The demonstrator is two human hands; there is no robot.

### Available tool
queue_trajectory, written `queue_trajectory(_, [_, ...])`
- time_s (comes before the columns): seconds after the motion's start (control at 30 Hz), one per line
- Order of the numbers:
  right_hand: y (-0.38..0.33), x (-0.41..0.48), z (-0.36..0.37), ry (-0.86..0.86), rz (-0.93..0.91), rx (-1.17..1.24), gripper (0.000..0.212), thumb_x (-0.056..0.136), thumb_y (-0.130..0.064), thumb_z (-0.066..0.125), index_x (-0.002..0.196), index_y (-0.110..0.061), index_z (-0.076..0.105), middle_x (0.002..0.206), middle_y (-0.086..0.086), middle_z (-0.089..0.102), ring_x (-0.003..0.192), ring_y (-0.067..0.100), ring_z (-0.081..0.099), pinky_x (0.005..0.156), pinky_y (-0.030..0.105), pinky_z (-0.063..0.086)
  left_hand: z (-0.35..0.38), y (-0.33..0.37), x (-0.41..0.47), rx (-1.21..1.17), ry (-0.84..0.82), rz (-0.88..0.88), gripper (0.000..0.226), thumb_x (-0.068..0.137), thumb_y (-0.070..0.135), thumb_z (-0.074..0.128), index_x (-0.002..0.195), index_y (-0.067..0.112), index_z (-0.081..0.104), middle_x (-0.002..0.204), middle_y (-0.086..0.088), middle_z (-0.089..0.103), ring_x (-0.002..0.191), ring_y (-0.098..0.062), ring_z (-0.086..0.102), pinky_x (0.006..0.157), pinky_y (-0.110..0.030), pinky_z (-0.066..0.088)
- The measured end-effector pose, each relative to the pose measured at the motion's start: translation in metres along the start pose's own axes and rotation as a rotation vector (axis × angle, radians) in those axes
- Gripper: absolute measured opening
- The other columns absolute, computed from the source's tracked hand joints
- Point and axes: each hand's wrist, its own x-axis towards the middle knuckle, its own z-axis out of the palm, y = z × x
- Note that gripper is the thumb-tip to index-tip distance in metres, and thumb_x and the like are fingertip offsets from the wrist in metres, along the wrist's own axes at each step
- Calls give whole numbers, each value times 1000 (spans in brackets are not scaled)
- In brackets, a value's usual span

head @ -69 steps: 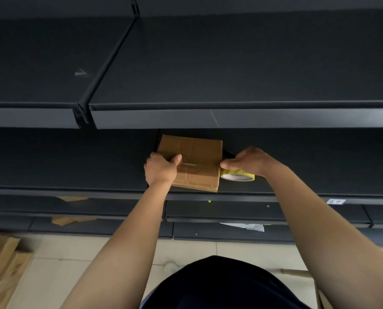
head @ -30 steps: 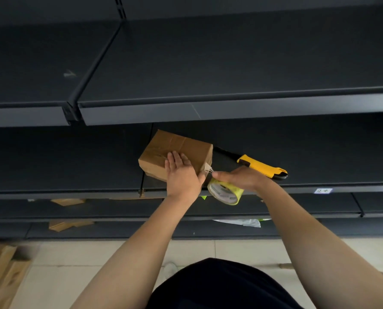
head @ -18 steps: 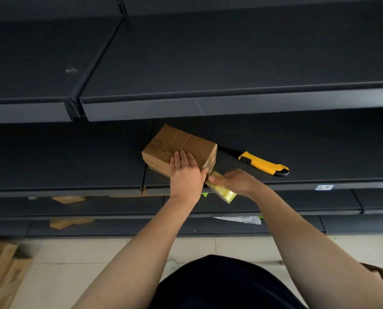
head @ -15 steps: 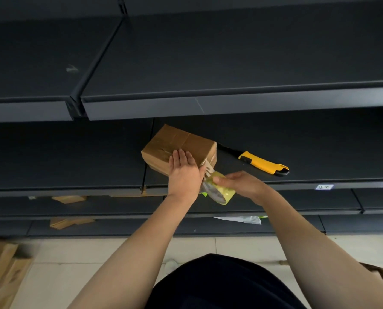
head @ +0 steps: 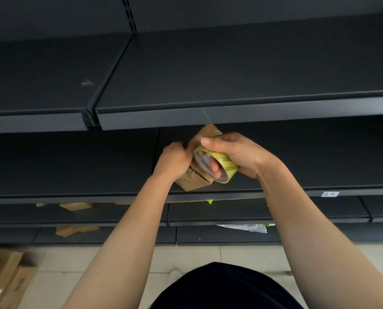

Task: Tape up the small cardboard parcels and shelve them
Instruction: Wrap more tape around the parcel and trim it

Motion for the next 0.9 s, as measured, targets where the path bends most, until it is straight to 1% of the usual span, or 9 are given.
queue_trajectory(0.07, [-3, 1, 3, 48, 0, -19, 59, 78, -51, 63, 89, 7, 63, 57, 13, 62, 55, 24, 60, 64, 29, 54, -3, -1, 5, 11, 28, 2, 41, 99, 40, 39, 68, 16, 51, 69, 0, 55, 65, -16, 56, 49, -25, 34])
queue_trajectory(0.13, [-5, -1, 1, 87, 0, -53, 71, 74, -56, 63, 95, 12, 63, 72, 20, 67, 72, 30, 64, 74, 29, 55, -8, -3, 9, -16, 10, -14, 50, 96, 49, 40, 66, 12, 53, 65, -2, 56, 63, -18, 57, 49, -26, 35])
queue_trajectory(0.2, [-6, -5, -2, 76, 22, -68, 66, 77, -56, 61, 92, 7, 66, 72, 16, 67, 73, 27, 65, 82, 33, 54, -11, -4, 12, -46, -16, -26, 58, 91, 60, 40, 66, 10, 54, 63, -4, 59, 59, -17, 58, 50, -26, 37])
queue_trajectory(0.3, [2, -16, -11, 35, 85, -104, 50, 90, -50, 54, 79, -3, 67, 60, 14, 62, 59, 23, 61, 71, 27, 54, -14, -6, 18, -57, -29, -47, 62, 89, 64, 41, 72, 6, 58, 70, -7, 62, 64, -18, 60, 53, -26, 40])
queue_trajectory(0.4, [19, -26, -14, 46, 196, -169, 53, 93, -49, 51, 65, -7, 67, 53, 12, 61, 50, 21, 58, 61, 24, 53, -21, -12, 26, -73, 8, -115, 58, 88, 65, 42, 74, 10, 55, 75, -6, 60, 67, -16, 58, 54, -26, 38])
queue_trajectory(0.57, [55, -6, -7, 104, 349, -269, 51, 92, -48, 54, 76, -2, 65, 51, 9, 62, 47, 20, 59, 59, 24, 54, -24, -18, 32, -102, -5, -153, 63, 85, 69, 43, 86, 8, 61, 88, -8, 64, 77, -19, 61, 61, -29, 44])
queue_trajectory(0.7, [64, 16, -5, 126, 344, -308, 54, 91, -54, 51, 81, -3, 67, 51, 5, 63, 52, 18, 61, 57, 16, 49, -31, -24, 33, -134, 36, -210, 62, 84, 71, 44, 84, 10, 58, 87, -6, 62, 77, -18, 60, 60, -27, 43])
queue_trajectory(0.83, [59, 19, -8, 60, 311, -381, 62, 89, -58, 49, 78, -1, 68, 52, 6, 62, 58, 20, 62, 61, 13, 47, -29, -40, 27, -396, -19, -347, 73, 81, 68, 52, 118, 6, 55, 110, -10, 64, 98, -23, 63, 83, -39, 53])
queue_trajectory(0.9, [52, 18, -8, 25, 300, -430, 65, 88, -61, 47, 66, -3, 65, 51, 8, 62, 52, 20, 61, 64, 14, 50, -27, -50, 19, -577, -78, -429, 67, 81, 63, 57, 118, 8, 56, 110, -10, 67, 97, -22, 66, 84, -41, 55])
